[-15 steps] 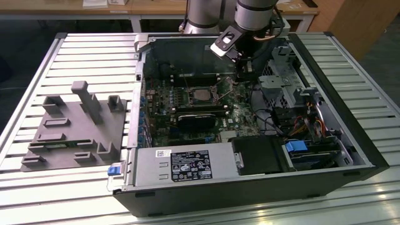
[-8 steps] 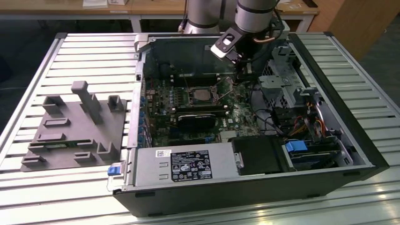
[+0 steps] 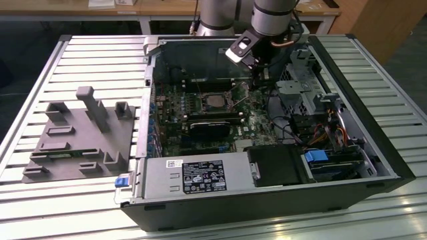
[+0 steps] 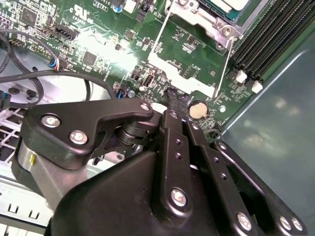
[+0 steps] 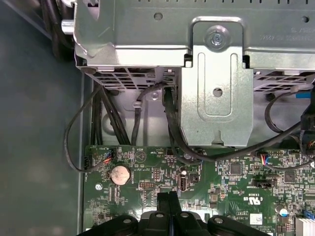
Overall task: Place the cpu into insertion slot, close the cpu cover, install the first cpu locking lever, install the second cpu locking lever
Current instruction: 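Close the cpu cover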
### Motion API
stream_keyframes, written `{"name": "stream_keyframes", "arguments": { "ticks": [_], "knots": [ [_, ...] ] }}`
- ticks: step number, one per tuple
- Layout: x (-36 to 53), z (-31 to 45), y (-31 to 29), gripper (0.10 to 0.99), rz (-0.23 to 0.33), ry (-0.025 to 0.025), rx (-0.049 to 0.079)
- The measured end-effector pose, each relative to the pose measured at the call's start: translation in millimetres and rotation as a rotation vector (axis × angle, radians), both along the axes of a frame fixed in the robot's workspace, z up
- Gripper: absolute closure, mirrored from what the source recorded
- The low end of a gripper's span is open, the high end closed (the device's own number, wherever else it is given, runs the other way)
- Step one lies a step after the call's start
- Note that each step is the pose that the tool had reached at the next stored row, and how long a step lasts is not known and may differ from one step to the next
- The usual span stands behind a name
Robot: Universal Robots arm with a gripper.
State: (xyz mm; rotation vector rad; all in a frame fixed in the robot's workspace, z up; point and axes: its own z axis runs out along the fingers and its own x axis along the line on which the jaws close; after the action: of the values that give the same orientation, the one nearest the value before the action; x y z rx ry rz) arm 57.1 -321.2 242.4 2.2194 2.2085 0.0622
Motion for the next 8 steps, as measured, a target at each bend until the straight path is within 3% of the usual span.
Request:
{"name": "stream_keyframes", "arguments": {
  "ticks": [8],
  "knots": [
    [0.1, -2.9, 0.0, 0.980, 0.000, 0.0000, -0.004]
  ]
}}
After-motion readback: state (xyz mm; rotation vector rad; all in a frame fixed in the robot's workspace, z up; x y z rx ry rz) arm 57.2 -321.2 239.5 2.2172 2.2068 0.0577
